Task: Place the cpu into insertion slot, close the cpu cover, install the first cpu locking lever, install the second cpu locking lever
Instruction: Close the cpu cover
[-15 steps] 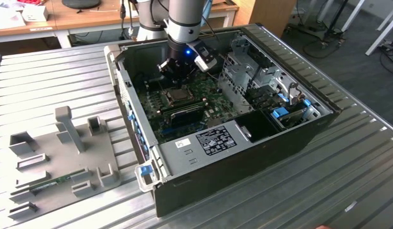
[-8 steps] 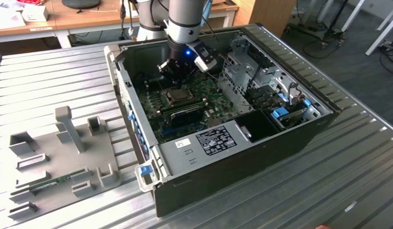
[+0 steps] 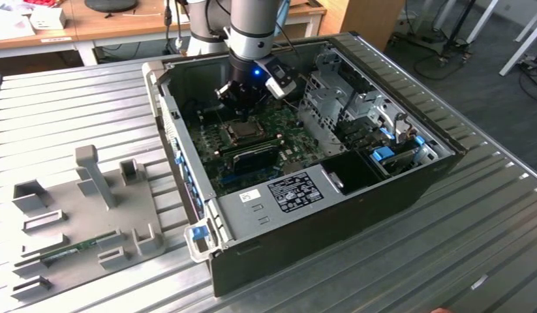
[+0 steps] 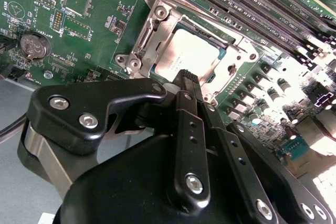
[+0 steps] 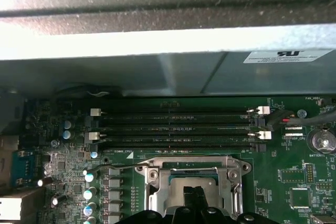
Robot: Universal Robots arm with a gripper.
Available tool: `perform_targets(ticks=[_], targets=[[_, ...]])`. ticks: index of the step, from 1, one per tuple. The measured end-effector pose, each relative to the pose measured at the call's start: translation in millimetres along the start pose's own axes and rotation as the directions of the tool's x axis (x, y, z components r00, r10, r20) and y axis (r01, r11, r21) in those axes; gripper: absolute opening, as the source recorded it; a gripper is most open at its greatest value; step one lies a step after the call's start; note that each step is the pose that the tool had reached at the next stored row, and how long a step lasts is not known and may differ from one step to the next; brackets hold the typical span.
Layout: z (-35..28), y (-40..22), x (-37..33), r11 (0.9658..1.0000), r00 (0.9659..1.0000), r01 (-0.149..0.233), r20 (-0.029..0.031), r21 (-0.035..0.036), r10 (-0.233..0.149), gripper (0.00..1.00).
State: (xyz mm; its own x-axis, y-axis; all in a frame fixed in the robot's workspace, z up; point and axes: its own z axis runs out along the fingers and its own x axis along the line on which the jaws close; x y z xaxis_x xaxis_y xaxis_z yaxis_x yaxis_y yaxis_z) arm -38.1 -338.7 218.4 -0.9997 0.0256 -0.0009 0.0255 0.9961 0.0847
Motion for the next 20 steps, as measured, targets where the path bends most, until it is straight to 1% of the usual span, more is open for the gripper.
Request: perform_targets(ticks=[2,4,8,13,17,20], targets=[[0.2,0.0,0.0,1.0000,1.0000,0.000,-0.0001,0.0002,0.000,0.10],[4.5,-0.4,0.2,1.0000,1.0000,0.000,-0.0002,0.0003,0.000,0.10],[4.6,-0.4,0.9,1.0000,1.0000,0.000,0.0003,0.0002,0.000,0.10],[4.6,-0.5,4.9,1.0000,1.0000,0.000,0.0040,0.0002,0.000,0.10],[4.5,-0.6,5.8,1.0000,1.0000,0.000,0.0044,0.0002,0.000,0.10],[4.4,-1.4,7.8,1.0000,1.0000,0.000,0.0048,0.0002,0.000,0.10]])
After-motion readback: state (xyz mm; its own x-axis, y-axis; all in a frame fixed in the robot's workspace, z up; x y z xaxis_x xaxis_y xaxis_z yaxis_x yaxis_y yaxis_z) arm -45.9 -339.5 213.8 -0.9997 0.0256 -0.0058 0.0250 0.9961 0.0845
